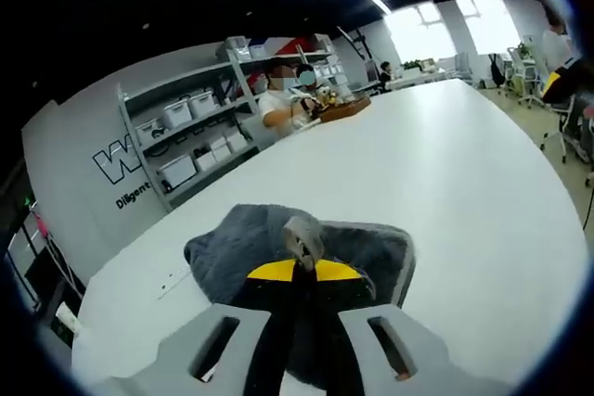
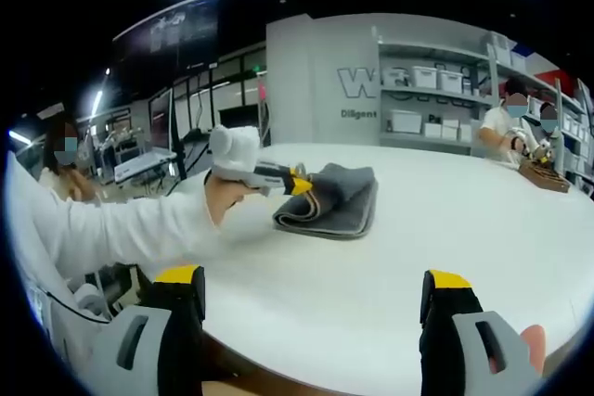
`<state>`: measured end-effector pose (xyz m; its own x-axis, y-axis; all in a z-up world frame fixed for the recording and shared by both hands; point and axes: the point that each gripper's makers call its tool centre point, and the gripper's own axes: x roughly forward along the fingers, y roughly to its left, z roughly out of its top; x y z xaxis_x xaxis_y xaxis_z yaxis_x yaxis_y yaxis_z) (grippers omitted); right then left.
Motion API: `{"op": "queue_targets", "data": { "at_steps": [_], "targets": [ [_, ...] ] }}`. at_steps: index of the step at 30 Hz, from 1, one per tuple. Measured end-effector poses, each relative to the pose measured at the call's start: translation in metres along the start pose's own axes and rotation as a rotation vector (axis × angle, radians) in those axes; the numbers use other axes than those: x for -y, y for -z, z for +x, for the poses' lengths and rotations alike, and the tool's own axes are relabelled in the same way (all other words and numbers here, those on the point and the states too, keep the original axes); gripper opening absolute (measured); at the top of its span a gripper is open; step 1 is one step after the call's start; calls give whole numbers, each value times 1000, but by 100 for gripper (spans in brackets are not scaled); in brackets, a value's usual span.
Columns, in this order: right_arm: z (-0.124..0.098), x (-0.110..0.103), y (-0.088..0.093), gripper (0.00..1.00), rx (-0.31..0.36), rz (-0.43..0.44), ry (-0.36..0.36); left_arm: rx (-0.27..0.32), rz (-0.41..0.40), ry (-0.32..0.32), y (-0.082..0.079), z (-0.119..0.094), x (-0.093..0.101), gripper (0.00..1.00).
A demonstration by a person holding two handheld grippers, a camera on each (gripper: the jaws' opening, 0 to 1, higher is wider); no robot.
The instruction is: Open the folded towel by lifting each exposed corner and separating the folded layers until the towel lies flat within the target outline without major curled edges
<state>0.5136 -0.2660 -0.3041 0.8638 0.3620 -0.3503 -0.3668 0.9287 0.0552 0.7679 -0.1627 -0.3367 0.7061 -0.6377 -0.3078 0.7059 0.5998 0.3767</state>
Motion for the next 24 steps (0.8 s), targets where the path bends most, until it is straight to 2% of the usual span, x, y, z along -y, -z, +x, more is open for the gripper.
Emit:
{"op": "queue_targets", "data": {
  "at_steps": [10, 14, 24],
  "targets": [
    [0, 2, -2, 96, 0, 1, 2, -17, -22, -36, 10, -29, -32, 4],
    [1, 1, -2, 96, -1, -1, -2, -29, -4, -57, 15, -42, -42, 4],
    [2, -1, -2, 96, -3, -5, -2, -80, 1, -97, 46, -67, -63, 4]
  ]
}}
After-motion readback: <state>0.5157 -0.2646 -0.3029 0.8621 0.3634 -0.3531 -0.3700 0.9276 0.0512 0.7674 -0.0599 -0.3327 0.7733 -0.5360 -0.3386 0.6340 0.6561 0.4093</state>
